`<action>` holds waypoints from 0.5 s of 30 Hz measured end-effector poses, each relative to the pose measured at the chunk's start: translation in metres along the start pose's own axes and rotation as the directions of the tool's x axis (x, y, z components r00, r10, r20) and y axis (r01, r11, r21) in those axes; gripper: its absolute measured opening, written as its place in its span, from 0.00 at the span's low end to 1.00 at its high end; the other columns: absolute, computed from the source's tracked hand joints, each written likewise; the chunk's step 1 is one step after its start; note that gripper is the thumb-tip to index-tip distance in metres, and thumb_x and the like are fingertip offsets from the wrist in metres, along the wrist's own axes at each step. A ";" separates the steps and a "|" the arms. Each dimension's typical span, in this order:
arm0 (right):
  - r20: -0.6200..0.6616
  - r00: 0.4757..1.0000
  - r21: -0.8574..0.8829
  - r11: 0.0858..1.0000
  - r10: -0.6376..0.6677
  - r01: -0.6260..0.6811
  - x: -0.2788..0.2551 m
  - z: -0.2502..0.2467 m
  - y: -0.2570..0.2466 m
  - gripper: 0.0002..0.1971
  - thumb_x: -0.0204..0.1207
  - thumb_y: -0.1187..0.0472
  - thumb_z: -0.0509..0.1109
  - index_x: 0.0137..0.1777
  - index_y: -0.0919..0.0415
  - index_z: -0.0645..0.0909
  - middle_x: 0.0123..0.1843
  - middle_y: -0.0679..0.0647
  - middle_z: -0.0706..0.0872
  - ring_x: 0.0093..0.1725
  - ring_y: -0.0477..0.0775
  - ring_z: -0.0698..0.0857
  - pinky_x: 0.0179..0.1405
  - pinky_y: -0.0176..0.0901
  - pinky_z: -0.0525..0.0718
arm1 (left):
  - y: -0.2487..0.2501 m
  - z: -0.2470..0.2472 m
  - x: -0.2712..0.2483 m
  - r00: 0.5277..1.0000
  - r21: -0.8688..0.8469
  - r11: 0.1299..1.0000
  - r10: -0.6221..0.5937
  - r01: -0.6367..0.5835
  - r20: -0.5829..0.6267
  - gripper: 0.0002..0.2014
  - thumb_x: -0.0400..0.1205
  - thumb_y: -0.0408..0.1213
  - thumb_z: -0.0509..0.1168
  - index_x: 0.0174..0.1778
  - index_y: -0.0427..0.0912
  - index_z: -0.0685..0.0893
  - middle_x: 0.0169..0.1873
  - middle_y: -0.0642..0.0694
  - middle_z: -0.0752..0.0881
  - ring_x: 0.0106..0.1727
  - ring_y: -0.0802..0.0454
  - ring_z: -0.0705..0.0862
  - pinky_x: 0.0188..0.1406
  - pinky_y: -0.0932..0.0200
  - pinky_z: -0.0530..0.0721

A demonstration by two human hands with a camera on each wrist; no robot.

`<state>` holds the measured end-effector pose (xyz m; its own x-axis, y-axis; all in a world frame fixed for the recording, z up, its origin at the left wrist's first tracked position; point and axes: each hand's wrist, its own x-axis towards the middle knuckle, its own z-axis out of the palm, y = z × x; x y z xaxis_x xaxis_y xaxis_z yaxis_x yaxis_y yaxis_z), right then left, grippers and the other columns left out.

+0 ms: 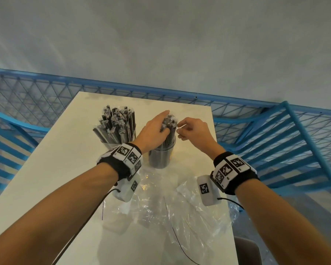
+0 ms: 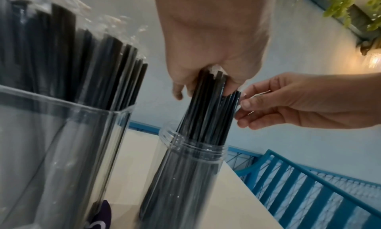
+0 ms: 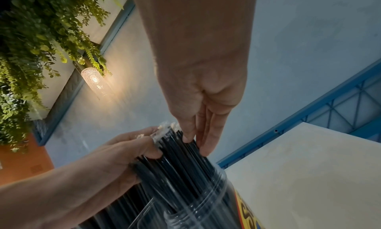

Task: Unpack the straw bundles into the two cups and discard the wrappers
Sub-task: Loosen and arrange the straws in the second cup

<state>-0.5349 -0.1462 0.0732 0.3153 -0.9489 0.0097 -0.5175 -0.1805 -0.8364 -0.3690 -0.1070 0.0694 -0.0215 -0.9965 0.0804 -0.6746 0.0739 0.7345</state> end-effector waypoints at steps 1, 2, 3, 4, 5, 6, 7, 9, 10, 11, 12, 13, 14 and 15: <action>0.003 1.000 0.014 1.000 -0.004 0.004 -0.001 0.000 0.000 0.07 0.76 0.66 0.72 0.52 0.67 0.83 0.40 0.66 0.91 0.39 0.61 0.90 0.38 0.37 0.89 | 0.000 -0.002 -0.001 1.000 -0.028 1.000 -0.002 0.001 -0.014 0.29 0.82 0.32 0.59 0.81 0.47 0.62 0.65 0.40 0.80 0.57 0.46 0.83 0.55 0.57 0.79; 0.001 1.000 0.025 1.000 -0.005 0.004 -0.002 0.001 0.000 0.08 0.76 0.67 0.72 0.54 0.67 0.83 0.41 0.67 0.91 0.39 0.60 0.91 0.38 0.36 0.89 | 0.000 -0.003 -0.002 1.000 -0.040 0.999 0.000 0.000 -0.018 0.29 0.82 0.30 0.58 0.80 0.47 0.62 0.59 0.41 0.82 0.47 0.50 0.83 0.46 0.61 0.77; -0.003 1.000 0.035 0.999 -0.003 0.003 -0.003 0.003 0.000 0.09 0.76 0.67 0.72 0.54 0.68 0.82 0.41 0.67 0.91 0.39 0.60 0.91 0.39 0.37 0.90 | 0.000 -0.003 -0.003 1.000 -0.042 0.999 0.012 -0.012 -0.009 0.28 0.82 0.28 0.57 0.80 0.46 0.63 0.57 0.41 0.82 0.43 0.51 0.81 0.42 0.63 0.75; -0.007 1.000 0.035 0.999 0.003 -0.003 -0.003 0.005 -0.001 0.09 0.76 0.67 0.72 0.54 0.68 0.82 0.41 0.67 0.91 0.40 0.61 0.91 0.42 0.41 0.91 | -0.001 -0.003 -0.003 1.000 -0.036 0.999 0.025 -0.025 0.019 0.28 0.82 0.27 0.57 0.79 0.46 0.63 0.59 0.41 0.82 0.44 0.52 0.79 0.44 0.64 0.73; -0.012 1.000 0.034 0.999 0.009 -0.009 -0.002 0.008 0.000 0.08 0.76 0.67 0.72 0.53 0.69 0.82 0.41 0.68 0.91 0.40 0.61 0.92 0.45 0.47 0.91 | -0.001 -0.002 -0.003 0.998 -0.025 0.999 0.037 -0.036 0.052 0.28 0.82 0.27 0.56 0.79 0.46 0.63 0.61 0.40 0.82 0.48 0.51 0.78 0.47 0.63 0.72; -0.015 1.000 0.029 0.999 0.018 -0.017 -0.002 0.009 -0.001 0.08 0.76 0.67 0.72 0.53 0.69 0.82 0.41 0.68 0.91 0.40 0.62 0.92 0.48 0.51 0.91 | -0.002 -0.001 -0.002 0.995 -0.016 0.999 0.039 -0.037 0.087 0.29 0.81 0.27 0.57 0.79 0.46 0.63 0.64 0.40 0.81 0.51 0.49 0.79 0.50 0.62 0.72; -0.014 1.000 0.031 0.999 0.024 -0.024 -0.003 0.010 -0.001 0.08 0.75 0.68 0.72 0.53 0.70 0.82 0.41 0.69 0.91 0.40 0.63 0.92 0.49 0.53 0.90 | -0.003 -0.002 0.000 0.993 -0.011 0.999 0.035 -0.034 0.115 0.30 0.81 0.28 0.58 0.80 0.46 0.63 0.66 0.39 0.80 0.56 0.47 0.79 0.53 0.60 0.73; -0.009 0.999 0.046 0.998 0.039 -0.038 -0.003 0.010 -0.001 0.08 0.75 0.69 0.72 0.53 0.70 0.82 0.41 0.71 0.90 0.41 0.65 0.92 0.49 0.54 0.90 | -0.005 -0.006 0.004 0.987 -0.002 1.000 0.017 -0.017 0.157 0.34 0.78 0.31 0.63 0.81 0.48 0.60 0.72 0.41 0.76 0.67 0.42 0.78 0.63 0.54 0.75; -0.007 0.999 0.049 0.998 0.040 -0.040 -0.004 0.008 -0.002 0.08 0.75 0.69 0.72 0.53 0.70 0.81 0.42 0.72 0.90 0.41 0.66 0.91 0.48 0.52 0.91 | -0.006 -0.010 0.004 0.985 0.003 1.000 0.006 -0.006 0.172 0.37 0.77 0.34 0.65 0.82 0.50 0.57 0.76 0.42 0.72 0.71 0.42 0.75 0.70 0.49 0.73; -0.004 0.999 0.046 0.998 0.037 -0.037 -0.004 0.006 -0.002 0.08 0.75 0.70 0.72 0.53 0.70 0.81 0.42 0.72 0.90 0.41 0.65 0.91 0.48 0.51 0.91 | -0.007 -0.014 0.004 0.983 0.006 1.000 -0.001 0.000 0.182 0.41 0.75 0.38 0.67 0.83 0.53 0.54 0.79 0.45 0.67 0.75 0.42 0.71 0.74 0.43 0.70; 0.001 0.999 0.031 0.999 0.032 -0.032 -0.005 0.003 -0.003 0.08 0.75 0.70 0.71 0.54 0.70 0.81 0.42 0.72 0.90 0.41 0.64 0.91 0.47 0.48 0.91 | -0.008 -0.017 0.003 0.982 0.016 1.000 0.001 -0.004 0.188 0.44 0.74 0.41 0.69 0.83 0.56 0.51 0.82 0.48 0.61 0.77 0.42 0.68 0.76 0.38 0.66; 0.008 1.000 0.010 1.000 0.028 -0.028 -0.005 0.001 -0.003 0.09 0.75 0.71 0.71 0.54 0.70 0.81 0.43 0.72 0.90 0.39 0.62 0.91 0.46 0.45 0.91 | -0.008 -0.019 0.003 0.981 0.048 0.999 0.009 -0.018 0.195 0.46 0.74 0.44 0.69 0.83 0.58 0.48 0.83 0.50 0.57 0.78 0.41 0.67 0.76 0.33 0.64; 0.019 1.000 -0.022 0.999 0.023 -0.023 -0.006 -0.001 -0.005 0.09 0.75 0.71 0.71 0.55 0.69 0.81 0.43 0.71 0.91 0.37 0.59 0.90 0.45 0.43 0.90 | -0.009 -0.019 0.002 0.978 0.110 0.993 0.019 -0.043 0.209 0.46 0.75 0.47 0.69 0.83 0.59 0.46 0.84 0.52 0.54 0.79 0.41 0.66 0.75 0.30 0.62; 0.030 0.999 -0.056 0.998 0.021 -0.020 -0.007 -0.003 -0.006 0.09 0.75 0.71 0.71 0.55 0.68 0.82 0.43 0.69 0.91 0.37 0.57 0.89 0.45 0.42 0.90 | -0.009 -0.019 0.002 0.972 0.189 0.979 0.028 -0.073 0.232 0.45 0.77 0.49 0.69 0.83 0.58 0.45 0.84 0.53 0.51 0.80 0.43 0.63 0.75 0.28 0.61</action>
<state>-0.5362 -0.1397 0.0802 0.3280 -0.9443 -0.0247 -0.5676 -0.1761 -0.8043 -0.3488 -0.1089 0.0755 -0.2110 -0.9758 -0.0575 -0.7985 0.1381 0.5860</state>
